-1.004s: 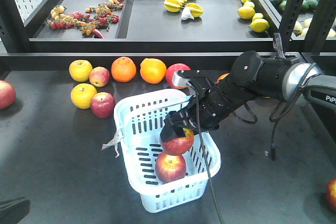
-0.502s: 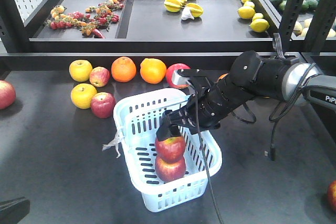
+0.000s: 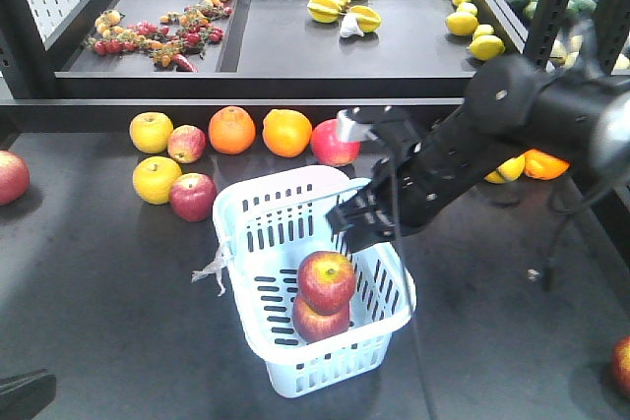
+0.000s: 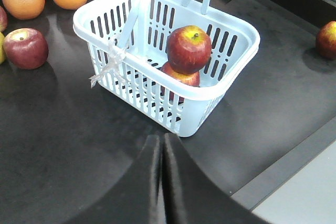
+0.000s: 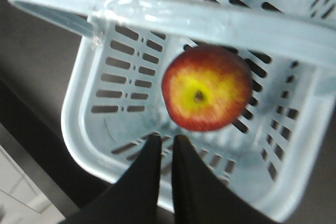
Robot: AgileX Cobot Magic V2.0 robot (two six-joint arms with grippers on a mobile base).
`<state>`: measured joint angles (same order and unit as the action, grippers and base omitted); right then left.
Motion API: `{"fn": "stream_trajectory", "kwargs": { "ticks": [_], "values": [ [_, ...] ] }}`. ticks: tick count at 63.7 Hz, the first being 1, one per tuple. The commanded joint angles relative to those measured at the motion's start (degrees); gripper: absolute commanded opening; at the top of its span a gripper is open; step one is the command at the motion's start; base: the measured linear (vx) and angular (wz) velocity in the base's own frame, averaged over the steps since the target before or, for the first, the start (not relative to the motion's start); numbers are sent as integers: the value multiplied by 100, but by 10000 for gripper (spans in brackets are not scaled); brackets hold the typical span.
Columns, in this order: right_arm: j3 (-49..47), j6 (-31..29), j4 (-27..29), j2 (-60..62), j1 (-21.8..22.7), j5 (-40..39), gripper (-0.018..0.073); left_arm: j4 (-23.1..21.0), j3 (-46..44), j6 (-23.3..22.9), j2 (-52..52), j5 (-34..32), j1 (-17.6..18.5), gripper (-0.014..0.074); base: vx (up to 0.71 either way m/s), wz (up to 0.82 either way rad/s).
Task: Pick three apples into basket with both arms
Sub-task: 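Grasp the red apple, lift it into the basket and release, then withdraw the right gripper toward a third red apple on the table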
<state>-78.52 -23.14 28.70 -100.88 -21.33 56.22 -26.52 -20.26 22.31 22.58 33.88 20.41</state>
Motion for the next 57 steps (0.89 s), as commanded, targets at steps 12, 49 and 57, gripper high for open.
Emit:
{"fn": "stream_trajectory", "kwargs": {
  "ticks": [12, 49, 57],
  "values": [
    [-159, 1327, -1990, 1118, 23, 438, -9, -144, -141, -38, 42, -370, 25, -7, 0, 0],
    [16, 1336, -2683, 2102, 3177, 1742, -4, -144, -141, -38, 42, -365, 25, -7, 0, 0],
    [703, 1065, -2519, 2102, 3906, 1647, -4, -144, -141, -38, 42, -365, 25, -7, 0, 0]
  ]
}}
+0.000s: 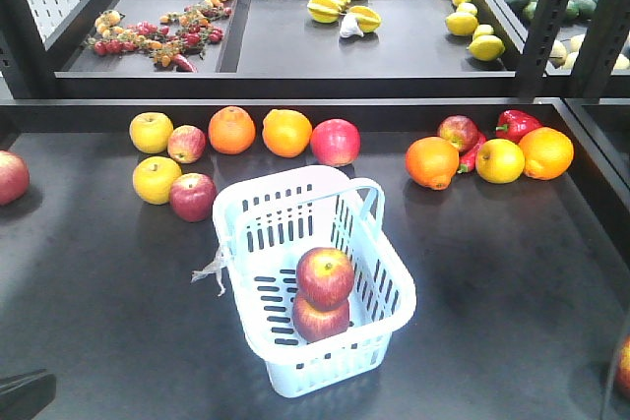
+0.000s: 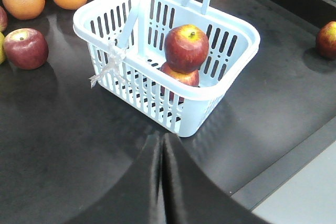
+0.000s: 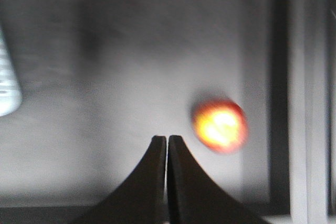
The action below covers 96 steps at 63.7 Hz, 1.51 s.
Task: Pick three apples into basket with both arms
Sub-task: 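Withdraw the right gripper toward a third red apple on the table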
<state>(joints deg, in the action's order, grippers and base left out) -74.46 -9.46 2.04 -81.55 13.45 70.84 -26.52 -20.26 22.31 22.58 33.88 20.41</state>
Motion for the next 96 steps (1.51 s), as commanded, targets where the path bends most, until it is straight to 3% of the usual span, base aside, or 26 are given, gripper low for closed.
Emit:
{"fn": "stream_trajectory", "kwargs": {
  "ticks": [1, 13, 20, 42, 96],
  "values": [
    [448, -354, 164, 169, 484, 106, -4, -144, -141, -38, 42, -365, 25, -7, 0, 0],
    [1489, -334, 241, 163, 927, -898, 13, -149, -141, -38, 42, -329, 25, -7, 0, 0],
    [1706, -388, 262, 122, 992, -1151, 96, -149, -141, -38, 42, -323, 25, -7, 0, 0],
    [1701, -494, 206, -412, 992, -1395, 731, -149, -141, -38, 42, -323, 25, -7, 0, 0],
    [1687, 169, -504, -2195, 992, -2658, 661, -149, -141, -38, 42, -323, 25, -7, 0, 0]
  ]
}}
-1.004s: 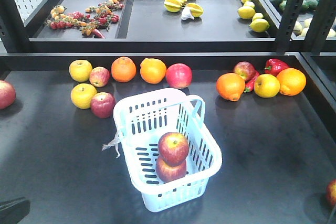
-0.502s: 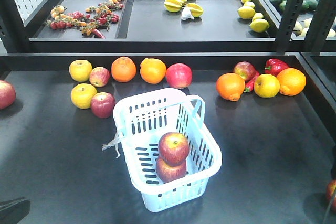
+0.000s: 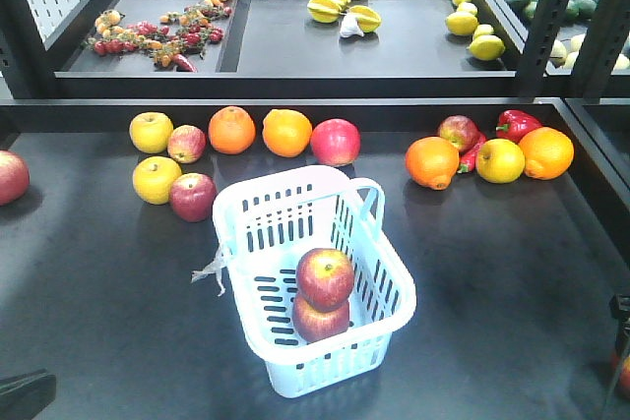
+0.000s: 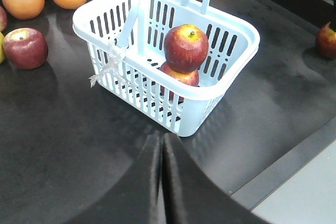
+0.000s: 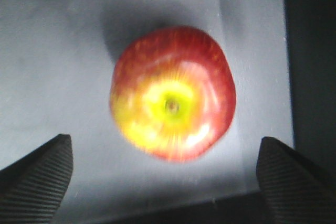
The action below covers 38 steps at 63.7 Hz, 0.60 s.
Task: Pick three apples into basket with both arms
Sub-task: 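Withdraw the right gripper toward a third red apple on the table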
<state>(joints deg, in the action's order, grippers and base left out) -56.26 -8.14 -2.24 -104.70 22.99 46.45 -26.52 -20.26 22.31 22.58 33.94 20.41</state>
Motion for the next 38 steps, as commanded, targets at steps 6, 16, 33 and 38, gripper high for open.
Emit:
{"fn": "stream_trajectory", "kwargs": {
  "ticks": [6, 16, 33, 38],
  "values": [
    [-248, 138, -76, -48, 38, -314, 653, -149, -141, -38, 42, -328, 25, -7, 0, 0],
    [-411, 163, -58, -322, 38, -306, 645, -149, -141, -38, 42, -328, 25, -7, 0, 0],
    [-419, 163, -59, -570, 38, -335, 609, -149, -141, -38, 42, -328, 25, -7, 0, 0],
    [-414, 163, -59, -590, 38, -335, 587, -149, -141, -38, 42, -328, 25, -7, 0, 0]
  ]
}}
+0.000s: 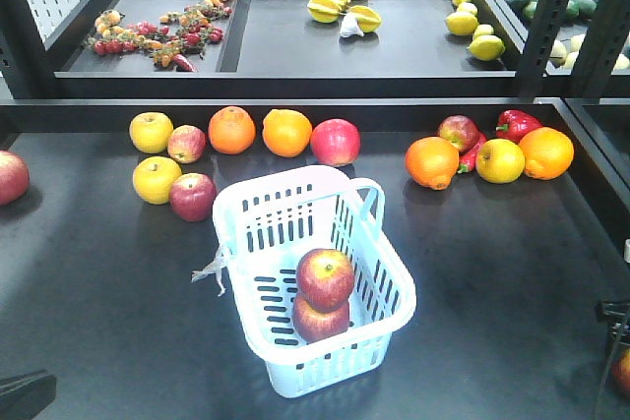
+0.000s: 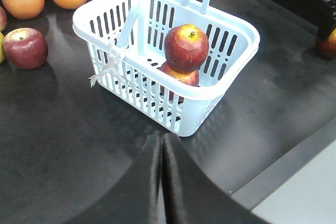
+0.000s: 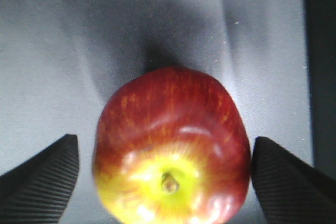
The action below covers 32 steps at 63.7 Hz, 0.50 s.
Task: Pick three apples into basket with both arms
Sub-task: 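Withdraw the right gripper toward a third red apple on the table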
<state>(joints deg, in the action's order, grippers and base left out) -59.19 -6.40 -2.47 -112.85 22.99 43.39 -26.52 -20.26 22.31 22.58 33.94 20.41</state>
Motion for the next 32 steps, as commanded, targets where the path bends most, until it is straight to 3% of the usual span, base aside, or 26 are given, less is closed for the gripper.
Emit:
{"fn": "stream_trajectory", "kwargs": {
  "ticks": [1, 15, 32],
  "values": [
    [-121, -11, -37, 225, 38, -29, 582, -149, -141, -38, 42, -328, 25, -7, 0, 0],
    [-121, -11, -37, 220, 38, -22, 463, -149, -141, -38, 42, -328, 25, -7, 0, 0],
    [-168, -106, 304, 643, 38, 89, 240, -144, -141, -38, 42, -329, 25, -7, 0, 0]
  ]
}}
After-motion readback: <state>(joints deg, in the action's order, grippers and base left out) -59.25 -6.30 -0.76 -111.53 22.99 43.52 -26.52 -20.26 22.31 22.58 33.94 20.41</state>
